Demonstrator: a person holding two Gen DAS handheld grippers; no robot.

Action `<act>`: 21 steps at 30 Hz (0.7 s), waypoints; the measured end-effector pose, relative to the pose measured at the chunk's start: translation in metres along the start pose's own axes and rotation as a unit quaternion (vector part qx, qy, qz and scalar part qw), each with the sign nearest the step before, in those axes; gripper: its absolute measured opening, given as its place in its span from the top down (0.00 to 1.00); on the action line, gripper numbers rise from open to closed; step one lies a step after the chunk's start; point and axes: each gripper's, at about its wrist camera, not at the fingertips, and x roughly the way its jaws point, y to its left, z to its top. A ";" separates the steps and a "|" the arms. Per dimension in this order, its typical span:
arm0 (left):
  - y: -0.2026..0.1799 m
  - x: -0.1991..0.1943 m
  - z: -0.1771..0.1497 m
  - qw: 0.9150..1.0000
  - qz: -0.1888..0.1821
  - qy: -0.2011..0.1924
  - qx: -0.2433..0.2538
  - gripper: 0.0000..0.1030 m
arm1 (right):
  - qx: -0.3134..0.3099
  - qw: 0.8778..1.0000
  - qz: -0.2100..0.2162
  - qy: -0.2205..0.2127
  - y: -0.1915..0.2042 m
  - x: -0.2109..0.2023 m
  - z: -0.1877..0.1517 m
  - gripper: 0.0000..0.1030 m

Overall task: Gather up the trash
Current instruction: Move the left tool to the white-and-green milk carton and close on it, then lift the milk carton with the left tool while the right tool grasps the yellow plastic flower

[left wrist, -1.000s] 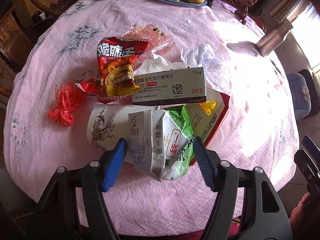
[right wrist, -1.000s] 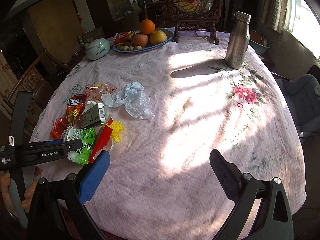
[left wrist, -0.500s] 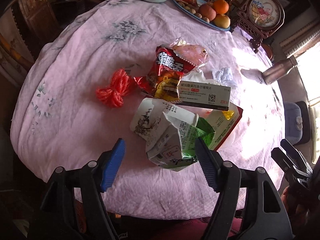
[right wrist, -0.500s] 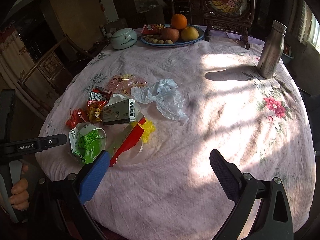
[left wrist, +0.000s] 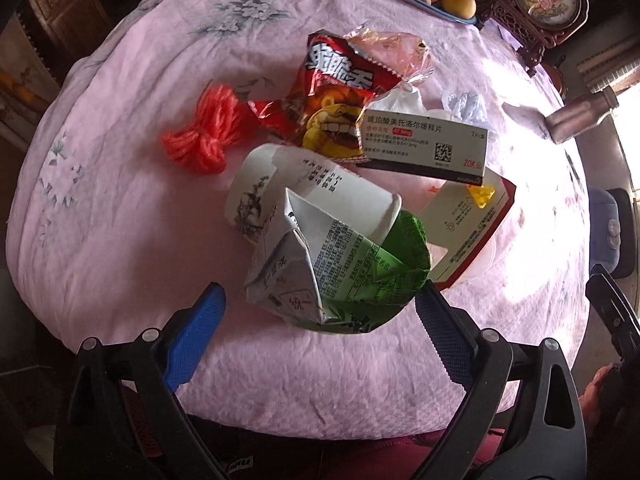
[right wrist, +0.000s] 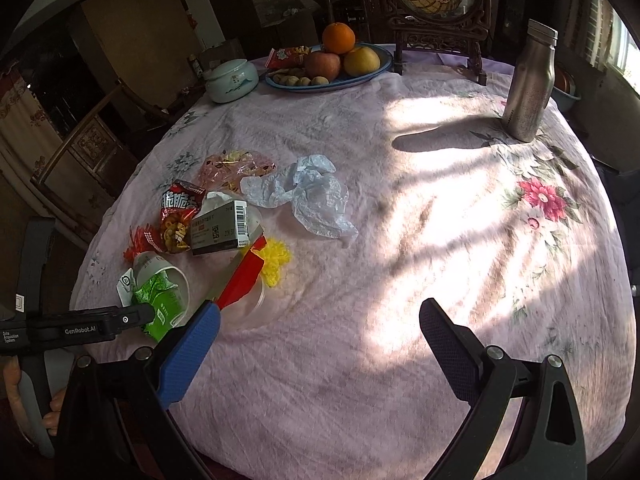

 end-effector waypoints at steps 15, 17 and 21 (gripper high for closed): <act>0.006 -0.048 -0.029 0.997 0.031 -0.076 0.011 0.11 | -0.062 0.998 0.031 0.009 0.030 0.006 0.001 0.05; -0.008 -0.043 -0.023 0.995 0.045 -0.081 0.035 0.11 | -0.062 0.998 0.029 0.007 0.027 0.005 0.002 0.05; -0.007 -0.027 -0.011 0.998 0.006 -0.058 0.022 0.11 | -0.050 0.998 0.023 0.002 0.016 0.000 0.000 0.05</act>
